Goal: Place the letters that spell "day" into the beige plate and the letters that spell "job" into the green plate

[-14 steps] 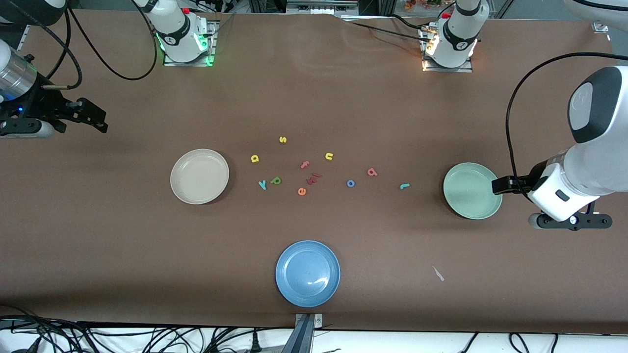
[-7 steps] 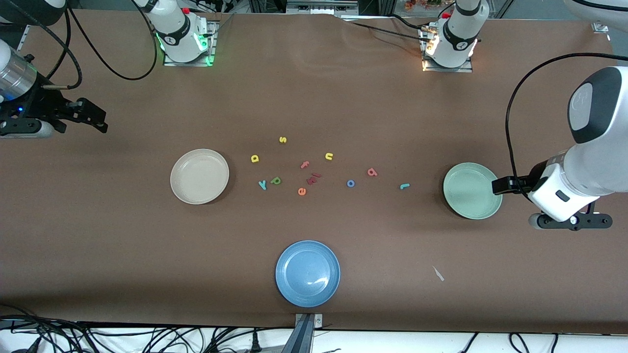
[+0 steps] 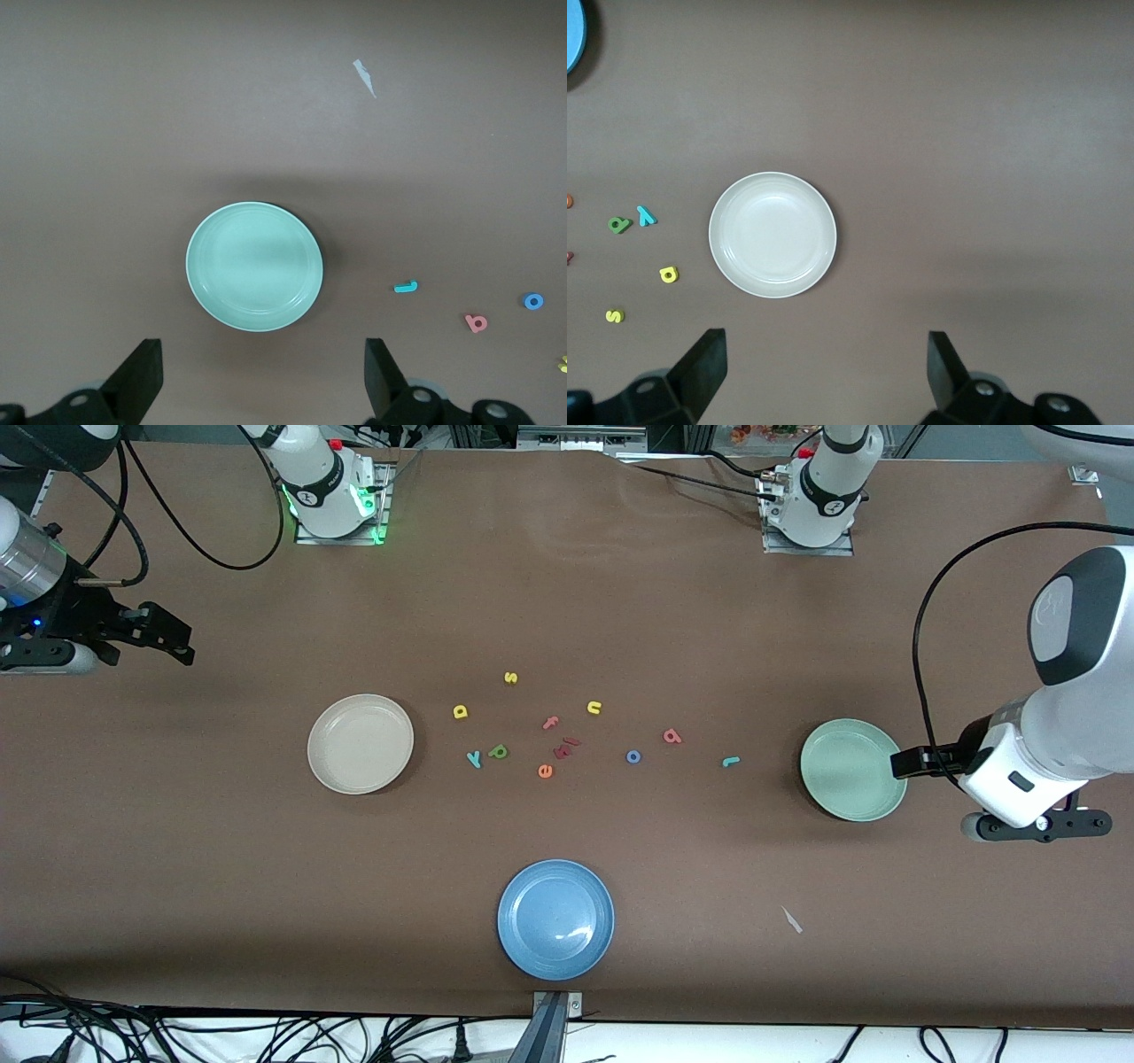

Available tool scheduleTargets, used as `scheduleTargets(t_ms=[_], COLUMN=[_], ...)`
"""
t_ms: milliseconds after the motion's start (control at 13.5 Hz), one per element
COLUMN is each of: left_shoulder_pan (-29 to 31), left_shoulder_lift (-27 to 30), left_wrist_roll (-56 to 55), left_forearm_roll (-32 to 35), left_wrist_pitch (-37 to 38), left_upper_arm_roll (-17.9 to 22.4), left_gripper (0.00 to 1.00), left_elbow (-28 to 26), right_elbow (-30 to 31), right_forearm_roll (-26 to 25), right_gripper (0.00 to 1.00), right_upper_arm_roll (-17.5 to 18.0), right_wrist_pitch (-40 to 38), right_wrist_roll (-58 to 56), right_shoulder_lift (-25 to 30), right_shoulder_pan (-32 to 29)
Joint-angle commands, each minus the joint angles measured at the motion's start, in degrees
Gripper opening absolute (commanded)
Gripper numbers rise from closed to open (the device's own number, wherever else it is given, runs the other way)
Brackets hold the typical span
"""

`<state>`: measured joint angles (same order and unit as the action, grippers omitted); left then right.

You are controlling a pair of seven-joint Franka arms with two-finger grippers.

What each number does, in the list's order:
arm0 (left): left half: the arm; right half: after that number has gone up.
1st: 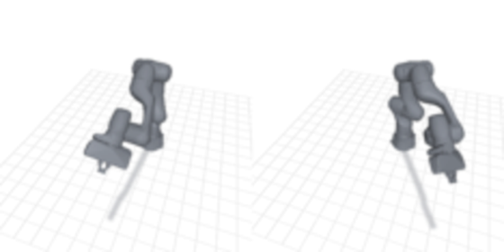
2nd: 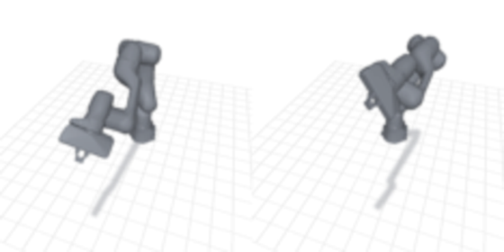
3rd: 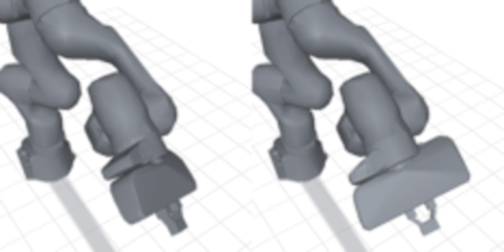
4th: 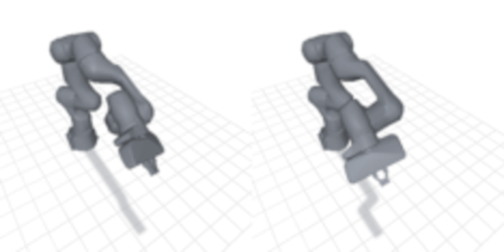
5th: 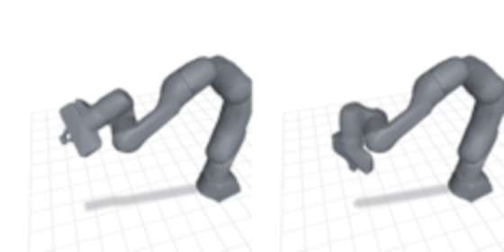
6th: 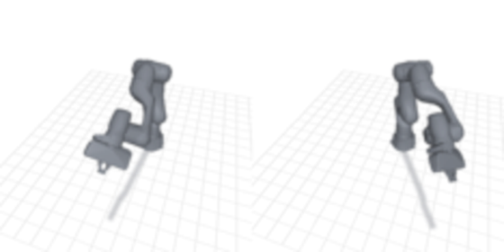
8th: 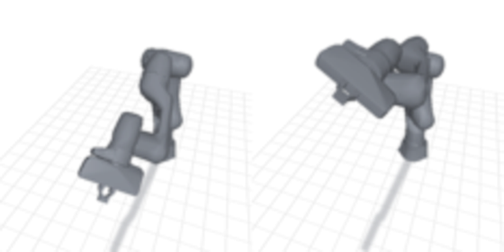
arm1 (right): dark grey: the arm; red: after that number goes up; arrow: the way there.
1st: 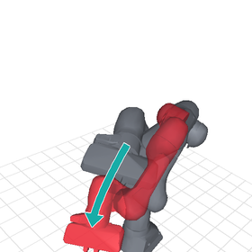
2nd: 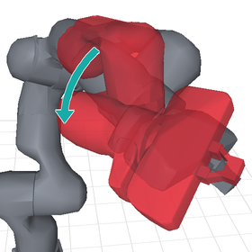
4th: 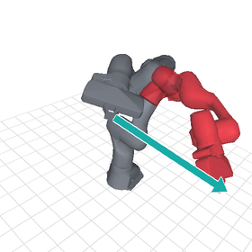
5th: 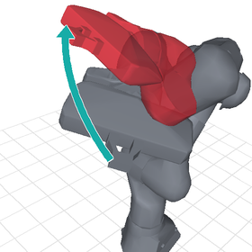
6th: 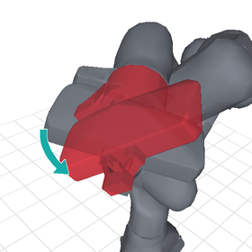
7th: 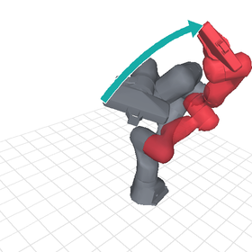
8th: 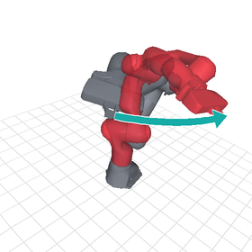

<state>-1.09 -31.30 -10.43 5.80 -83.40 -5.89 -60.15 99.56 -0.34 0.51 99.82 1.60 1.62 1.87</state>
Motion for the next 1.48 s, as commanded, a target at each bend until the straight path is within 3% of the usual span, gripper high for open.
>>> scheduleTargets(t_ms=[0,296,1183,1405], left_shoulder_pan=[0.74,0.48,-0.05,-0.05], left_shoulder_lift=[0.81,0.81,0.81,0.63], left_wrist_roll=[3.56,5.6,5.51,5.51], left_forearm_roll=[-1.49,-1.58,-1.58,-1.58], left_wrist_pitch=[-0.01,0.08,0.08,0.08], left_upper_arm_roll=[0.09,0.08,0.08,0.08], left_gripper=[1.0,1.0,1.0,1.0], left_elbow=[-1.28,-3.83,-4.01,-4.01], right_elbow=[-1.29,-1.29,-1.47,-1.21], right_forearm_roll=[-0.01,-0.01,-0.1,-0.45], right_gripper=[1.0,1.0,1.0,1.0], right_upper_arm_roll=[0.02,0.02,0.11,0.11], right_wrist_pitch=[-0.86,-1.03,-1.12,-1.83], right_wrist_roll=[0.42,0.51,-0.45,0.07], right_shoulder_lift=[-0.39,-0.39,-0.57,-1.96], right_shoulder_pan=[0.24,0.24,0.33,3.65])
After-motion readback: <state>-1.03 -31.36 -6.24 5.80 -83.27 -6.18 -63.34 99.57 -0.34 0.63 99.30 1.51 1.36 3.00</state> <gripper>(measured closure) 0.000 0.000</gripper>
